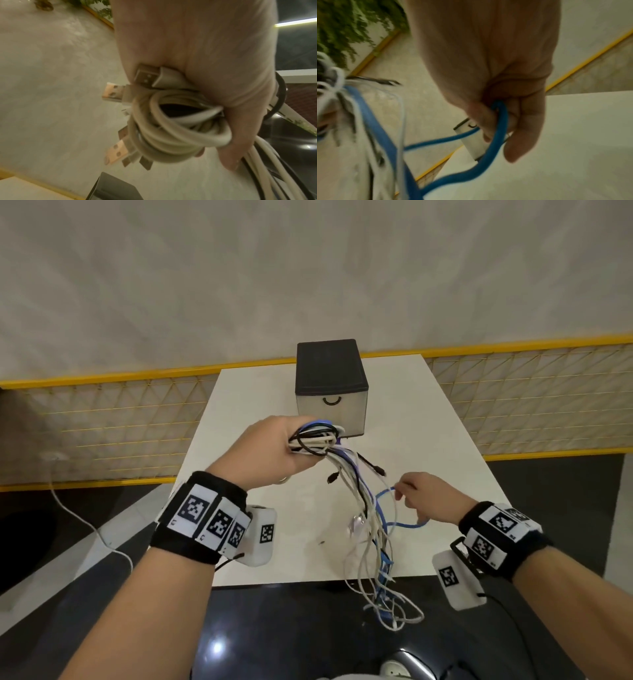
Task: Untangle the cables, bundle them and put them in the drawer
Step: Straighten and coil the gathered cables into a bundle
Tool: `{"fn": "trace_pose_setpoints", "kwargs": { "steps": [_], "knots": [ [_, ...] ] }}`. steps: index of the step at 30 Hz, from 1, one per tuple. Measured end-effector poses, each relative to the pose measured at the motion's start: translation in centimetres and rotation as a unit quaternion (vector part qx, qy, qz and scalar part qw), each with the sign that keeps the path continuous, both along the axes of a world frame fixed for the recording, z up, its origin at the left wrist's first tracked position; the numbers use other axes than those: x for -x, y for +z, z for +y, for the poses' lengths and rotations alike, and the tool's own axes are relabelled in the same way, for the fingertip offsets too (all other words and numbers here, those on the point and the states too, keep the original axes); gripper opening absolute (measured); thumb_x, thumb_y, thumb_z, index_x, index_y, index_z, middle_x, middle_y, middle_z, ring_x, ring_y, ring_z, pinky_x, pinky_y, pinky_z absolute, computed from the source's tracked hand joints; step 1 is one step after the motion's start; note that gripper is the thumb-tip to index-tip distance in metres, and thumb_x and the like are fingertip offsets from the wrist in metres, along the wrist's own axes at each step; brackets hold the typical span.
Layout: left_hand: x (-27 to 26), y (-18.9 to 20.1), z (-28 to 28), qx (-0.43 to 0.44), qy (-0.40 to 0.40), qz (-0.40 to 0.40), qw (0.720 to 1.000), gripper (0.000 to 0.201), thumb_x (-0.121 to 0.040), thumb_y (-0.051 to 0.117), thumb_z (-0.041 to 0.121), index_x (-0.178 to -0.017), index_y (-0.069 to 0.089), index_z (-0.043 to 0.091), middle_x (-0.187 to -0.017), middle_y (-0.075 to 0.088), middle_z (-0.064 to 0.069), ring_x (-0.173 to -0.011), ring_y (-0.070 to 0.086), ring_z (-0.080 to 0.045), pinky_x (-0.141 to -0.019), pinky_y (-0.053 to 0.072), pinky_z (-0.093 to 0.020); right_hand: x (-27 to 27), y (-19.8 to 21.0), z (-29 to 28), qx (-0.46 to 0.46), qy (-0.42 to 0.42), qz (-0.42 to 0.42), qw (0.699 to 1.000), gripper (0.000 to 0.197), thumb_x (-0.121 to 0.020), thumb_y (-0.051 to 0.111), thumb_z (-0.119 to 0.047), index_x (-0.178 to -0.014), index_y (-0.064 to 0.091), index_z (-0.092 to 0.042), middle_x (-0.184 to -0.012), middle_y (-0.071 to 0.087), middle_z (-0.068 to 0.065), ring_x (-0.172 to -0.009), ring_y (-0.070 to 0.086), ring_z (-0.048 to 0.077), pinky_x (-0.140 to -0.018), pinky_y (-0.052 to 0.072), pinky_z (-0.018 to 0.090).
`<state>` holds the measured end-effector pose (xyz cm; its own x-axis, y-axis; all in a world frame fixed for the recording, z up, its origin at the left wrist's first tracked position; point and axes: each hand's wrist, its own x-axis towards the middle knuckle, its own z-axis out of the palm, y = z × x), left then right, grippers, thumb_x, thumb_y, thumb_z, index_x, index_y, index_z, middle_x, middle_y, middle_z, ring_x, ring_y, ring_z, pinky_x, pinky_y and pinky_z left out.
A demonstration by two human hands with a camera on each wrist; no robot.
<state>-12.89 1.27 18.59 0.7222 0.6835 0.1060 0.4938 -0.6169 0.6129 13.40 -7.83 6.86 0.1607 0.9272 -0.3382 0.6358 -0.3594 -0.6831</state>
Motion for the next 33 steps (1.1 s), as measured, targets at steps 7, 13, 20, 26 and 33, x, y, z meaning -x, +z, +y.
{"fn": "trace_pose_setpoints", "kwargs": {
  "steps": [7, 13, 20, 26, 33],
  "knots": [
    [1.3, 0.0, 0.5, -0.005, 0.004, -0.031, 0.999, 0.026, -0.090, 0.071, 0.024, -0.103, 0.062, 0.044, -0.079, 0.064, 0.018, -0.070, 0.056, 0.001, -0.067, 0.041, -0.023, -1.8, -4.1, -0.8, 0.103, -0.040, -0.127, 0.986, 0.019, -0.092, 0.051, -0.004, -0.108, 0.062, -0.005, -0.103, 0.064, 0.017, -0.083, 0.067, 0.031, -0.074, 0.057, 0.039],
    [0.4, -0.2, 0.2, -0.003, 0.013, -0.006, 1.000, 0.028, -0.090, 0.069, 0.025, -0.107, 0.062, 0.046, -0.083, 0.068, 0.013, -0.068, 0.059, -0.005, -0.061, 0.048, -0.026, 2.2, 1.8, -0.8, -0.264, -0.026, 0.060, 0.962, 0.042, -0.099, 0.044, -0.040, -0.136, 0.048, -0.023, -0.136, 0.049, -0.006, -0.127, 0.044, 0.003, -0.108, 0.031, 0.019],
    [-1.2, -0.6, -0.7, 0.108, 0.035, -0.100, 0.989, 0.025, -0.088, 0.072, 0.013, -0.099, 0.065, 0.033, -0.074, 0.070, 0.014, -0.066, 0.066, -0.005, -0.067, 0.051, -0.016, 7.8, 3.9, 0.3, -0.217, 0.116, 0.200, 0.948, 0.008, -0.099, 0.047, -0.015, -0.097, 0.052, -0.009, -0.077, 0.061, 0.001, -0.084, 0.071, 0.017, -0.080, 0.049, 0.028],
    [-0.3, -2.1, -0.8, 0.175, 0.112, -0.063, 0.976, 0.012, -0.089, 0.073, 0.026, -0.089, 0.063, 0.019, -0.059, 0.066, 0.004, -0.053, 0.064, -0.008, -0.056, 0.049, -0.015, 7.2, 4.3, 0.4, -0.194, 0.055, 0.286, 0.937, 0.022, -0.102, 0.040, -0.021, -0.082, 0.048, -0.012, -0.061, 0.036, -0.004, -0.049, 0.037, 0.011, -0.052, 0.049, 0.035],
    [-1.9, -3.9, -1.6, 0.175, 0.164, -0.125, 0.963, 0.025, -0.083, 0.075, 0.043, -0.086, 0.057, 0.026, -0.063, 0.064, 0.012, -0.058, 0.059, 0.002, -0.061, 0.044, -0.017, 9.5, 5.5, 1.3, -0.256, -0.053, 0.288, 0.921, 0.029, -0.102, 0.036, -0.035, -0.086, 0.050, -0.014, -0.062, 0.042, -0.005, -0.050, 0.038, 0.008, -0.051, 0.037, 0.028]
  ]
}}
